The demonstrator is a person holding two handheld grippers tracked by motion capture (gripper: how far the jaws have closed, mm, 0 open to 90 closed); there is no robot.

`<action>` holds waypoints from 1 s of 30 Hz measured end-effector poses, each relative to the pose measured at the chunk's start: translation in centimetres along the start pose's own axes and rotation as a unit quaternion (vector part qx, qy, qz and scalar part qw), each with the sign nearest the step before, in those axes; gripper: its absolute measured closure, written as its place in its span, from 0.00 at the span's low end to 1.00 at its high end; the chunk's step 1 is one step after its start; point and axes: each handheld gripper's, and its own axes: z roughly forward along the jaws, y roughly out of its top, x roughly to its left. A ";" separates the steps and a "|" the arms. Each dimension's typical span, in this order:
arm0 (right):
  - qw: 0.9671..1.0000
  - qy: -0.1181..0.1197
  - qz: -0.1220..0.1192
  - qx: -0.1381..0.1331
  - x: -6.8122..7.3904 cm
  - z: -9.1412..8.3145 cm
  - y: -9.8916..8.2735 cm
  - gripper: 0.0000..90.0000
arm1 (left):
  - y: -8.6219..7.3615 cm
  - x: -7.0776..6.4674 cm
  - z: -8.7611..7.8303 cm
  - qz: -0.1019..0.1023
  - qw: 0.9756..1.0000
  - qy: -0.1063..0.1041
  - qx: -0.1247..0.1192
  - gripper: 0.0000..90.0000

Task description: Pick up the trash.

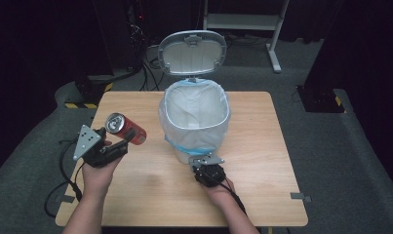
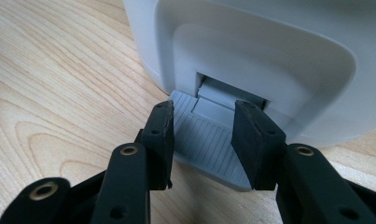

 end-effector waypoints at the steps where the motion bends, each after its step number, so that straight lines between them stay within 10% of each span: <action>1: 1.000 0.000 0.000 0.000 0.0 0.0 0.0 0.65 | 0.2 0.0 0.0 0.000 1.000 -0.001 -0.003 0.37; 30: 1.000 -0.002 0.000 0.000 0.0 0.0 0.0 0.65 | 5.3 -2.1 0.9 0.002 0.996 -0.019 -0.084 0.37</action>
